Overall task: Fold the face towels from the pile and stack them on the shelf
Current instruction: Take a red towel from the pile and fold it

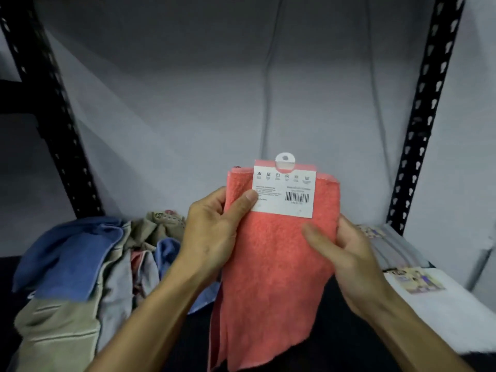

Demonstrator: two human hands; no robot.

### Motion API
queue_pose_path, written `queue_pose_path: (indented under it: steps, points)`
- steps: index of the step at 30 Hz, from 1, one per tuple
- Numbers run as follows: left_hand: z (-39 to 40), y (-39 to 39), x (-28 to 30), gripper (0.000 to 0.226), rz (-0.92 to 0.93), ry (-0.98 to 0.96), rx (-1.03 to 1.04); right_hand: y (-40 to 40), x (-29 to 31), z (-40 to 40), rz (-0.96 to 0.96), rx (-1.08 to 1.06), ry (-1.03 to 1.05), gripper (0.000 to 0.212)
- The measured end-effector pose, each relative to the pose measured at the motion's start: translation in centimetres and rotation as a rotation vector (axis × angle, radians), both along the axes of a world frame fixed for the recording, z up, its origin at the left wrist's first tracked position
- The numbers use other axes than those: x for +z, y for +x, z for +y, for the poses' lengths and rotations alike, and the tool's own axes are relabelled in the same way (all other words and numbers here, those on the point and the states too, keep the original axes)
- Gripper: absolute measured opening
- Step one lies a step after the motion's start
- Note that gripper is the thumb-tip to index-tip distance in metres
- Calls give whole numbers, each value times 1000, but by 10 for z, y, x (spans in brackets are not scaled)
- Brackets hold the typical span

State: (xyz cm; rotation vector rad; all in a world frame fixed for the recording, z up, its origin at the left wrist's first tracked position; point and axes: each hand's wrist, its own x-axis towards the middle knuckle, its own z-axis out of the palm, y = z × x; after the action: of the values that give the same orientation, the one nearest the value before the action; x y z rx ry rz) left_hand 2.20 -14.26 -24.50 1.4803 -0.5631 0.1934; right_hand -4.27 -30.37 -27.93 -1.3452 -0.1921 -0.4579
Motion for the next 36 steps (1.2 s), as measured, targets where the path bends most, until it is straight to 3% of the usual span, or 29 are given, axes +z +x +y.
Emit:
queue_pose_path:
  steps: [5, 8, 11, 14, 18, 20, 23, 24, 26, 27, 29, 33, 36]
  points:
    - [3, 8, -13, 21, 17, 125, -112, 12, 6, -6, 4, -196, -39, 16]
    - [15, 12, -20, 33, 37, 287, -279, 10, 6, -10, 9, -208, -35, 17]
    - [21, 13, -23, 28, 40, 359, -359, 3, 8, -14, 10, -180, -56, 19]
    - [11, 18, -21, 23, 61, 291, -276, 3, 18, -20, -5, -201, -75, 15]
    - [-15, 49, -44, 14, 244, 225, -98, 52, 1, -43, 108, -508, -398, 15]
    - [-29, 71, -72, 14, 371, 241, 12, 88, -29, -56, 275, -476, -352, 17]
    - [-40, 90, -129, 28, 558, 353, 119, 120, -88, -72, 661, -227, -230, 14]
    - [-40, 93, -145, 30, 630, 352, 128, 123, -105, -75, 752, -158, -200, 25]
    - [-38, 100, -166, 30, 764, 305, 109, 126, -131, -81, 842, -122, -120, 67]
    - [-36, 103, -170, 23, 794, 294, 93, 126, -139, -83, 839, -130, -90, 79]
    - [-35, 109, -171, 7, 781, 272, 63, 128, -146, -85, 793, -163, -70, 82]
    - [-40, 116, -161, 22, 709, 179, 76, 132, -141, -80, 694, -334, -80, 71]
    - [-41, 122, -164, 11, 682, 108, 98, 130, -142, -72, 684, -388, -156, 66]
